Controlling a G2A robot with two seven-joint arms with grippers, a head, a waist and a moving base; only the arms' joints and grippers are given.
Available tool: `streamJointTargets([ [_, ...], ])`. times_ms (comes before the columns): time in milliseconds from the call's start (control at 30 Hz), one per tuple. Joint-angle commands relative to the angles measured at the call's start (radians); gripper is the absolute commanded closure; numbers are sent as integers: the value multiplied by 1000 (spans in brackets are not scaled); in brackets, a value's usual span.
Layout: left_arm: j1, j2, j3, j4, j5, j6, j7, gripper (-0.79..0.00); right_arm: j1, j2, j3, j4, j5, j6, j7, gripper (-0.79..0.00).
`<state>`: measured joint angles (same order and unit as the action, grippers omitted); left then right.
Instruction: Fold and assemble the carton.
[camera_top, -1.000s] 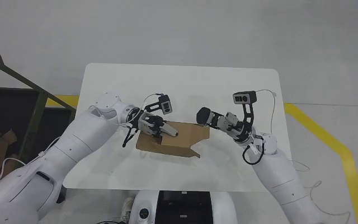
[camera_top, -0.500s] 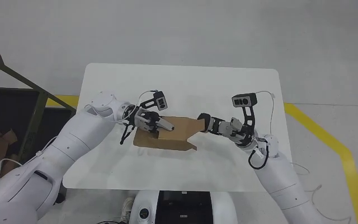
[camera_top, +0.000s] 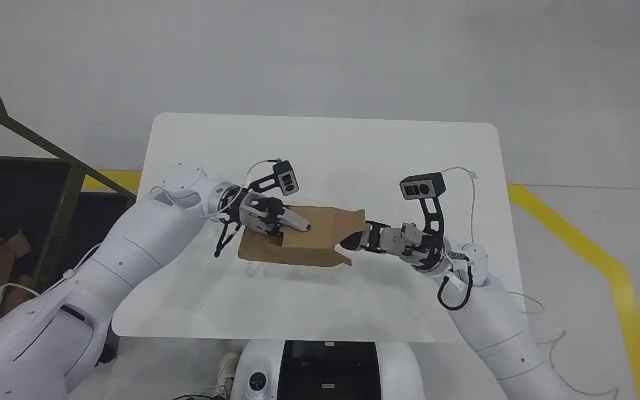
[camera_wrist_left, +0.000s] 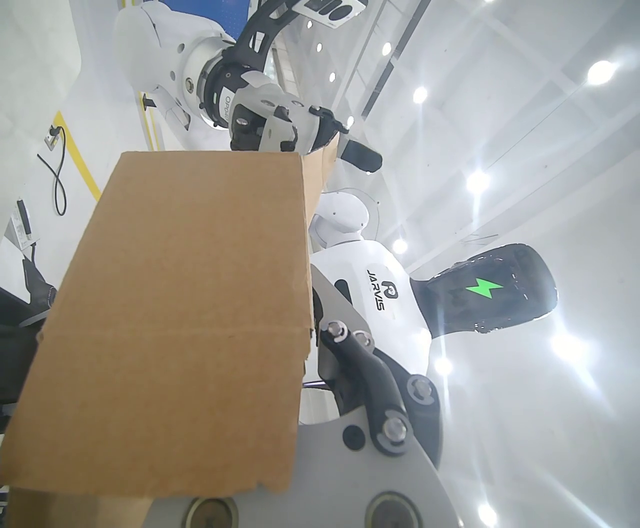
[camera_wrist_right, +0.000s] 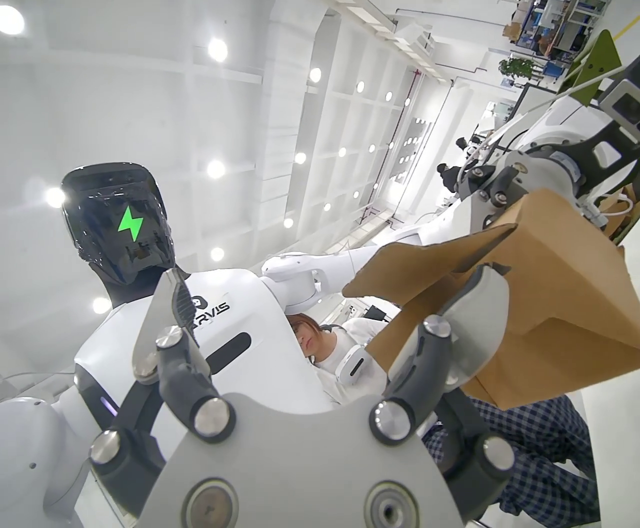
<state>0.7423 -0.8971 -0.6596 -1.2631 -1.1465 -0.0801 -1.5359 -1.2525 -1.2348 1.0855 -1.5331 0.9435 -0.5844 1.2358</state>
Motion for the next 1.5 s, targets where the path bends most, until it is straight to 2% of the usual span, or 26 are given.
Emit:
streamJointTargets([
  [0, -2, -1, 1, -1, 1, -1, 0, 0, 2, -4, -9, 2, -1, 1, 1, -785],
  [233, -8, -3, -3, 7, 0, -7, 0, 0, 12, -15, -29, 22, -27, -16, -16, -785],
  [600, 5, 16, -44, 51, 24, -38, 0, 0, -40, 3, 90, -3, -36, -24, -24, -785],
  [800, 19, 26, -79, 63, 10, -50, 0, 0, -74, 7, 113, -41, -41, -19, -19, -785],
  [1100, 42, 29, -122, 67, 5, -58, 0, 0, -128, -2, 36, -128, -69, -17, -17, -785],
  [1467, 60, 20, -147, 58, 17, -40, 0, 0, -100, -15, -21, -115, -145, -59, -64, -785],
])
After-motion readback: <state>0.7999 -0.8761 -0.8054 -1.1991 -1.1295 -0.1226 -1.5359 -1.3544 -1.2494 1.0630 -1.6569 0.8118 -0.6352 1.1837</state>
